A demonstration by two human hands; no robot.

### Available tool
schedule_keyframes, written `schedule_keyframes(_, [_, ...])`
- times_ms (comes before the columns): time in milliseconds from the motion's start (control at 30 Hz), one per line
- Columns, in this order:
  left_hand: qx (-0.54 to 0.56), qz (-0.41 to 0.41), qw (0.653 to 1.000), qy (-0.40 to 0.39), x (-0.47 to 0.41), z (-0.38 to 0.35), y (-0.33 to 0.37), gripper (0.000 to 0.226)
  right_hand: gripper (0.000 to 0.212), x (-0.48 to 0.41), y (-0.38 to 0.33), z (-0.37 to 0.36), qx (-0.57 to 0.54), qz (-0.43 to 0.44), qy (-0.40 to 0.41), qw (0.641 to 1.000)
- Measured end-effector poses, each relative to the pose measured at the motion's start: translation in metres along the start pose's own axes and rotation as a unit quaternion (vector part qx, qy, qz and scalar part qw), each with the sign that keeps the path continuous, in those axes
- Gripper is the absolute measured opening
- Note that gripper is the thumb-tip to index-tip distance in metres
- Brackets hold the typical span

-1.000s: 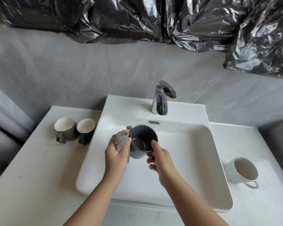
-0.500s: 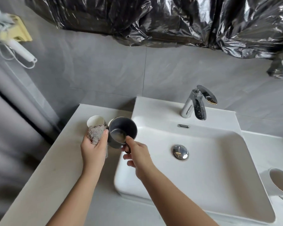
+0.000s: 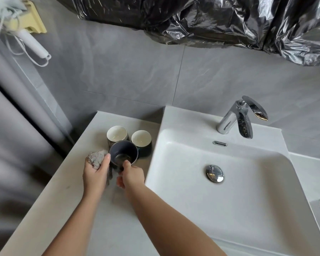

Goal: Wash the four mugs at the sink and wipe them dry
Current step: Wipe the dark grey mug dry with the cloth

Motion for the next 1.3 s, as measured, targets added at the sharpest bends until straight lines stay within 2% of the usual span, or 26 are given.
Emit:
schedule_keyframes(67, [-0.016,0.020,1.000,0.000,-0.004,0.003,-0.010,0.043,0.034,-0.004,0.007,-0.006,0.003,-0.011,0.008,1.000])
schedule_keyframes(133, [-0.026,0.053,0.998,0.001,-0.008,0.003,-0.020,0.032,0.036,-0.006,0.015,-0.008,0.019,-0.018,0.015,1.000])
schedule_keyframes(200, [-0.037,0.053,0.998,-0.007,-0.008,0.002,-0.020,0.016,0.033,-0.010,0.024,-0.008,0.034,-0.026,0.020,0.999])
schedule_keyframes(300, [-0.101,-0.005,0.995,-0.014,-0.015,0.005,-0.024,0.025,0.039,-0.019,0.032,-0.007,0.043,-0.028,0.030,0.998])
schedule_keyframes(367, [-0.210,-0.052,0.976,-0.018,-0.024,0.009,-0.034,0.033,0.043,-0.024,0.038,-0.007,0.057,-0.029,0.036,0.997])
schedule_keyframes(433, [-0.268,-0.089,0.959,-0.027,-0.027,0.008,-0.042,0.040,0.043,-0.027,0.041,-0.008,0.067,-0.030,0.042,0.996])
schedule_keyframes(667, [-0.305,-0.160,0.935,-0.078,-0.027,-0.003,-0.047,0.043,0.042,-0.026,0.043,-0.010,0.072,-0.038,0.040,0.996])
schedule_keyframes(867, [-0.397,-0.195,0.887,-0.129,-0.029,-0.014,-0.055,0.054,0.043,-0.019,0.041,-0.013,0.057,-0.061,0.006,0.997])
schedule_keyframes(933, [-0.391,-0.195,0.893,-0.106,-0.028,-0.010,-0.046,0.060,0.041,-0.011,0.039,-0.015,0.066,-0.069,-0.018,0.995])
schedule_keyframes(1000, [-0.336,-0.202,0.918,-0.064,-0.022,-0.002,-0.027,0.058,0.037,-0.002,0.035,-0.014,0.068,-0.058,-0.041,0.995])
schedule_keyframes(1100, [-0.238,-0.225,0.944,-0.037,0.003,0.005,0.012,0.044,0.038,0.017,0.014,-0.002,0.063,0.022,-0.097,0.993])
schedule_keyframes(1167, [-0.198,-0.276,0.940,-0.033,0.028,0.004,0.040,0.033,0.039,0.028,-0.012,0.029,0.100,0.148,-0.093,0.979])
schedule_keyframes(1233, [-0.170,-0.334,0.926,-0.045,0.059,-0.002,0.064,0.023,0.034,0.039,-0.035,0.077,0.170,0.295,-0.043,0.939])
schedule_keyframes(1300, [-0.146,-0.383,0.908,-0.089,0.097,-0.016,0.080,0.012,0.026,0.046,-0.041,0.131,0.233,0.379,0.003,0.896])
Point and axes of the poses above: each hand's wrist, its own x-axis away from the middle knuckle, its own z-axis out of the back of the hand, y = z × x, the point moved 9 cm from there along -x, towards the middle knuckle, and after that the axes turned 13 degrees about y, right-handed, at the moved point
